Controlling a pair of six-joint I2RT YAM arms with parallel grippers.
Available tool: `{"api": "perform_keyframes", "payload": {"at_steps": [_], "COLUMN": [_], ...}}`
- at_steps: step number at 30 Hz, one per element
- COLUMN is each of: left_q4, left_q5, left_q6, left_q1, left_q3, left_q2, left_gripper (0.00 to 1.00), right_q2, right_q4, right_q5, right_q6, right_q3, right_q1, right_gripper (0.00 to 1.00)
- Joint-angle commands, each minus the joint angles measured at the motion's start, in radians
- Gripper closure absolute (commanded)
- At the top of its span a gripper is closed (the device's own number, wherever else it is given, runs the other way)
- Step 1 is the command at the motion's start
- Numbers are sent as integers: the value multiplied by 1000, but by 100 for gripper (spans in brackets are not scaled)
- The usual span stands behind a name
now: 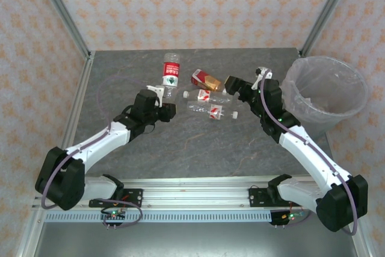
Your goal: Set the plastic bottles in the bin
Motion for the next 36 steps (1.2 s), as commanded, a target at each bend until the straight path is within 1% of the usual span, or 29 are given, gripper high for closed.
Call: {"api": "perform_keyframes", "payload": {"at_steps": [1, 6, 13, 16, 19, 22, 28, 33, 36], "left_q4": [121, 106, 51, 51, 73, 86, 49, 32, 32], "left_q5": [-37, -132, -199, -223, -221, -204, -162, -176, -156], "left_q6": [-106, -80, -14, 12, 18, 36, 90, 114, 115], "left_q1": [-42, -150, -275, -322, -343, -359, -378, -393, -393], "left_q3": [-39, -35, 26, 57, 73, 88, 132, 157, 168], "left_q2": [-48, -62, -14, 18, 44, 61, 93, 114, 131], "left_gripper": [100, 100, 100, 100, 100, 100, 100, 100, 100], "right_q2": [14, 59, 155, 183, 198, 216, 251, 283, 291], "right_q4": [55, 90, 108, 108, 97, 94, 210, 180, 163], "right_q5": [-28, -106, -331, -352, -356, -403, -533, -500, -473], "right_q6": [40, 88, 148, 192, 205, 215, 271, 255, 220], "right_q3": [16, 35, 113, 136, 148, 162, 154, 173, 183], "right_q1": [7, 5, 6, 6, 6, 6, 7, 29, 50], "right_gripper": [1, 1, 1, 1, 1, 1, 1, 1, 1]}}
